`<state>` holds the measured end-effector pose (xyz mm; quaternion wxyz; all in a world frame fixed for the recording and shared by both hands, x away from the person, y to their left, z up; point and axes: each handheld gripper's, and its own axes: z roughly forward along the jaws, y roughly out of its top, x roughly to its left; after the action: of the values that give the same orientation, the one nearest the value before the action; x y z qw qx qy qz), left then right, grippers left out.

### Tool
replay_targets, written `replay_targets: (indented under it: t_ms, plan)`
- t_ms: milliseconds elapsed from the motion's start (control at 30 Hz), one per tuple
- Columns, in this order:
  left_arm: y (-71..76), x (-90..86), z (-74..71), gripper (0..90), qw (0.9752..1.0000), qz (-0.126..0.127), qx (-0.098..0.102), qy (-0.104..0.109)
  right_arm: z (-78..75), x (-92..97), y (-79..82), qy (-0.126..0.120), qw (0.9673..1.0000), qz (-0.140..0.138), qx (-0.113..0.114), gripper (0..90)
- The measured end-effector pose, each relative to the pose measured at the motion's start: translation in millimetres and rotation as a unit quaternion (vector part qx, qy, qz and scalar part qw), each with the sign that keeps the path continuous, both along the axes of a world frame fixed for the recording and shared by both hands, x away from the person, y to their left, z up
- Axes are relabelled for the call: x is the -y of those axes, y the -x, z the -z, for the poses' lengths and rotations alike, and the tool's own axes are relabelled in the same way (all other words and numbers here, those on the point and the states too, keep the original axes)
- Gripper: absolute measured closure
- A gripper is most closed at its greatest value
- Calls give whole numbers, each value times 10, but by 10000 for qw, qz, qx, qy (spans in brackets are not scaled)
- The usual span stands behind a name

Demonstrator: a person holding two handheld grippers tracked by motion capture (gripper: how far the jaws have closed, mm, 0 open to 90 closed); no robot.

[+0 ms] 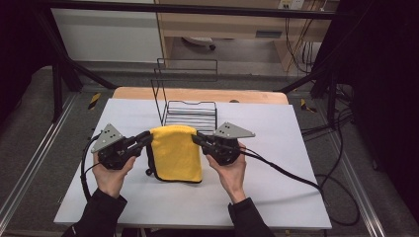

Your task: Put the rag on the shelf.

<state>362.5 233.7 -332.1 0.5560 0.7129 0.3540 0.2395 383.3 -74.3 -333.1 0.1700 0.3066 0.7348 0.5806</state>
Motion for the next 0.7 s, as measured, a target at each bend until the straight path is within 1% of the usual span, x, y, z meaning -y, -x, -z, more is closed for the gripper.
replay_targets:
  t_ms: [133, 333, 467, 567, 700]
  plan:
    - [0, 6, -45, 790, 10000, -1, 81, 20, -65, 7, 12, -3, 10000, 5, 78, 843]
    - [15, 18, -126, 792, 9997, -25, 253, 36, -160, 14, 28, -22, 9998, 19, 200, 845]
    - [13, 31, -178, 792, 9994, -31, 327, 113, -227, 17, 36, -7, 9995, 58, 311, 845]
    - [14, 51, -224, 792, 9990, -39, 425, 122, -276, 25, 40, -22, 9992, 102, 392, 845]
    - [16, 62, -280, 792, 9986, -50, 507, 167, -335, 37, 50, -45, 9987, 133, 498, 845]
